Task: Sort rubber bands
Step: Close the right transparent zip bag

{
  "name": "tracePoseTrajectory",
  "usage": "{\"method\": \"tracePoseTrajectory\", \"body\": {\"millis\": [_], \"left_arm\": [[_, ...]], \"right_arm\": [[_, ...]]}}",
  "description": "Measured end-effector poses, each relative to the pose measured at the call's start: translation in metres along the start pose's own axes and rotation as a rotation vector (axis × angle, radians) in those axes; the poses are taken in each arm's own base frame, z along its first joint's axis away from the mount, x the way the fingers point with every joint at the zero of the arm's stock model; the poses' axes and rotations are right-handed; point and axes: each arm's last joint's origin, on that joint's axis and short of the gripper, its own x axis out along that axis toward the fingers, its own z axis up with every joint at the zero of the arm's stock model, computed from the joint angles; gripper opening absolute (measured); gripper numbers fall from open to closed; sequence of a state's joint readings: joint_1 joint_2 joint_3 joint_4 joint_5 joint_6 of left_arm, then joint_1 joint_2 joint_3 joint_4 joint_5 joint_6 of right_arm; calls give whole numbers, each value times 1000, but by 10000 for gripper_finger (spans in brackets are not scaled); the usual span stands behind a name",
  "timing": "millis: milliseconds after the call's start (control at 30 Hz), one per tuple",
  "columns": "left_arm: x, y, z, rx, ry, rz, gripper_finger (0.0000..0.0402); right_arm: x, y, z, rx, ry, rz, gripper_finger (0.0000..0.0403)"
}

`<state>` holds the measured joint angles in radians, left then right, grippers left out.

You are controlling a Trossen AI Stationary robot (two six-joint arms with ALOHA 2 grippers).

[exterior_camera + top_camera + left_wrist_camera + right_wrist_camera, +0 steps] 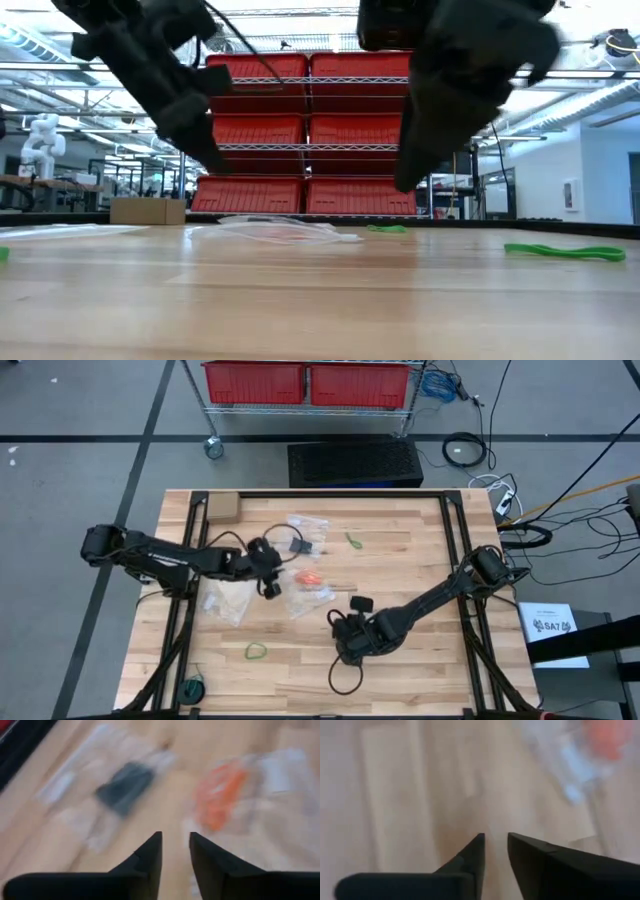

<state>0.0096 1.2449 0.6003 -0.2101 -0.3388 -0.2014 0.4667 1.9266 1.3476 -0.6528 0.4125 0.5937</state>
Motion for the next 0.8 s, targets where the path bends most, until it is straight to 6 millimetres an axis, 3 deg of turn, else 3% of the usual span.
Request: {"method": "tracePoseTrajectory", "body": {"millis": [200,400,600,800], "left_arm": [[16,16,-7,-34,103,58,41],[44,19,-20,-77,236,32,5],[54,3,-24,-119,250,-60,5],[44,-29,-29,-130,256,-140,2]], "right_arm": [[0,-1,1,42,-34,-38,10],[-1,1,2,98,-77,-71,4],[14,2,0,120,-106,-59,1],[44,-25,-7,175,-52,-129,0]]}}
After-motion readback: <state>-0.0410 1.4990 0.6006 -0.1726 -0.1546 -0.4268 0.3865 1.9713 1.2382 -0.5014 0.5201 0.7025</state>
